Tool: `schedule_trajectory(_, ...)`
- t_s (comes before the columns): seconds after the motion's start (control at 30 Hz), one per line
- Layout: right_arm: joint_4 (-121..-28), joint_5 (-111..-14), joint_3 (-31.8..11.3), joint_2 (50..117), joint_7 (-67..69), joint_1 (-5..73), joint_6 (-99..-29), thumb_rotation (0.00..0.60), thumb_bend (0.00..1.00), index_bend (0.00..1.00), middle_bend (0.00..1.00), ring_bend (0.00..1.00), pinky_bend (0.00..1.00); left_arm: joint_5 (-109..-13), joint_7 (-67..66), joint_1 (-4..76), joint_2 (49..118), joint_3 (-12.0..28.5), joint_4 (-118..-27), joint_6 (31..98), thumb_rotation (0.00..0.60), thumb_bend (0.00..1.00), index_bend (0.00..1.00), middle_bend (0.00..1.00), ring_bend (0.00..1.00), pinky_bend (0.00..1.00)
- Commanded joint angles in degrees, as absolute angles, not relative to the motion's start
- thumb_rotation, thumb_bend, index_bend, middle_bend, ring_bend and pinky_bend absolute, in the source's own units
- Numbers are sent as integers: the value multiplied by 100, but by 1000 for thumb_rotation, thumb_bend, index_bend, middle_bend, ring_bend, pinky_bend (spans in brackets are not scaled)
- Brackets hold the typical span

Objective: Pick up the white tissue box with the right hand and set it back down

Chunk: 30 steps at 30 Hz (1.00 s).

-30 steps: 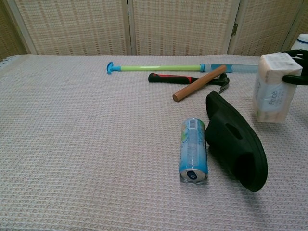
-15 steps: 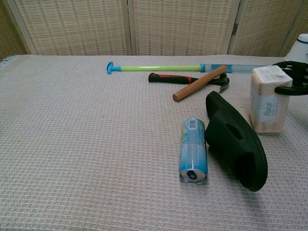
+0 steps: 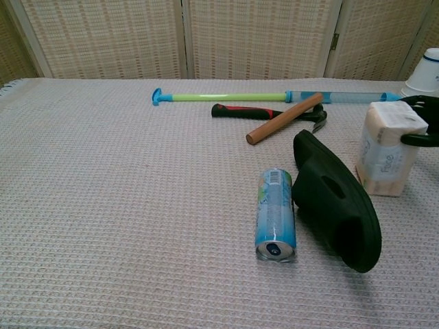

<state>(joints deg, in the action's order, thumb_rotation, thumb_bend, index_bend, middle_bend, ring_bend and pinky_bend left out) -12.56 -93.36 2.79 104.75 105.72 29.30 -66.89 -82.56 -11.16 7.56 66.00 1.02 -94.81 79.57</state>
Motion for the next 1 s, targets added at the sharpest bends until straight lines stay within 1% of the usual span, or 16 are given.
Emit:
schedule_trajectory(0.03, -1280, -9352, 305, 10437, 10583, 2925, -6706, 600, 271, 411, 501, 246, 0, -8261, -1119, 756, 6601, 100, -9485, 7960, 600, 529, 226, 0, 0, 182)
schedule_trajectory(0.13, -1308, -9384, 350, 10386, 10577, 2934, -6711, 600, 271, 329, 468, 219, 0, -8269, -1125, 754, 6597, 95, -9497, 7966, 600, 529, 226, 0, 0, 182)
schedule_trajectory(0.33, -1394, -9503, 495, 10247, 10525, 2964, -6701, 600, 268, 182, 352, 131, 0, -8273, -1121, 751, 6589, 96, -9511, 7978, 600, 529, 226, 0, 0, 182)
schedule_trajectory(0.53, -1481, -9555, 581, 10164, 10364, 3003, -6597, 600, 201, 113, 264, 55, 0, -8290, -1110, 744, 6583, 94, -9521, 8002, 600, 528, 226, 0, 0, 182)
schedule_trajectory(0.63, -1501, -9557, 588, 10150, 10352, 3005, -6595, 600, 188, 83, 236, 34, 0, -8289, -1109, 743, 6581, 94, -9522, 8003, 600, 528, 226, 0, 0, 182)
schedule_trajectory(0.77, -1570, -9556, 599, 10085, 10281, 3011, -6608, 600, 163, 22, 147, 0, 0, -8302, -1104, 742, 6577, 93, -9527, 8013, 600, 528, 226, 0, 0, 182)
schedule_trajectory(0.9, -1801, -9535, 548, 9847, 10083, 2976, -6982, 600, 149, 0, 74, 0, 0, -8319, -1117, 740, 6571, 85, -9546, 8020, 600, 529, 226, 0, 0, 182)
schedule_trajectory(1.0, -2061, -9496, 486, 9643, 9776, 2962, -7186, 600, 128, 0, 37, 0, 0, -8338, -1134, 733, 6565, 77, -9570, 8037, 600, 528, 226, 0, 0, 181)
